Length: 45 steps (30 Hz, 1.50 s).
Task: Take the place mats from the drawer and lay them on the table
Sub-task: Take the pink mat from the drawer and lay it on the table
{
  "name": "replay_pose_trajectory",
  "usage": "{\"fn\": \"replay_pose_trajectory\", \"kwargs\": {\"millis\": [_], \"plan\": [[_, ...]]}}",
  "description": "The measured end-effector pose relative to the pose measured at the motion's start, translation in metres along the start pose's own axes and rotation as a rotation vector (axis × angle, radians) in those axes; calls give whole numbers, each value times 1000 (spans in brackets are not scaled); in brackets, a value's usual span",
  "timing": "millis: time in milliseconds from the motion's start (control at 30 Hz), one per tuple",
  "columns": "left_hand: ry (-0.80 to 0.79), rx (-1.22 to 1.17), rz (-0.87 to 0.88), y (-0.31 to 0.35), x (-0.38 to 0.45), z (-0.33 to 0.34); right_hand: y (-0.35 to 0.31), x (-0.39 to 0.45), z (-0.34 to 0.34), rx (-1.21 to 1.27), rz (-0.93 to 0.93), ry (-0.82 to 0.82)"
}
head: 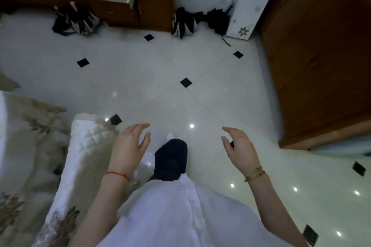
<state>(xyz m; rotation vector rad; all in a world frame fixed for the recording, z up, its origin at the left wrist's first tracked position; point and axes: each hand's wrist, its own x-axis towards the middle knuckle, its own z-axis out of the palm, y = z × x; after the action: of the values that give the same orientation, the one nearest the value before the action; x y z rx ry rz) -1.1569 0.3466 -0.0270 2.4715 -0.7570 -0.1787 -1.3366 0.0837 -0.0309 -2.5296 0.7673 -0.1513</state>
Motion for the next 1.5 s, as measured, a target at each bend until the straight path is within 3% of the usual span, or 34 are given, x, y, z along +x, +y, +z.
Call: {"fn": "replay_pose_trajectory", "kwargs": {"millis": [267,800,1067,1300,1500], "plan": [[167,21,-70,-31,208,-34,-47,261,-9,33,-154,3],[185,79,-184,-86,552,-44,-96,637,33,46,-214,-98],[346,74,-284,-113,743,-85,-165,877,36,1,-428,-114],[365,46,-480,-190,817,-92,-231,1002,92,-2,-518,-218],[379,66,-497,-289,906,-133,-306,1101,158,5,-535,-259]]}}
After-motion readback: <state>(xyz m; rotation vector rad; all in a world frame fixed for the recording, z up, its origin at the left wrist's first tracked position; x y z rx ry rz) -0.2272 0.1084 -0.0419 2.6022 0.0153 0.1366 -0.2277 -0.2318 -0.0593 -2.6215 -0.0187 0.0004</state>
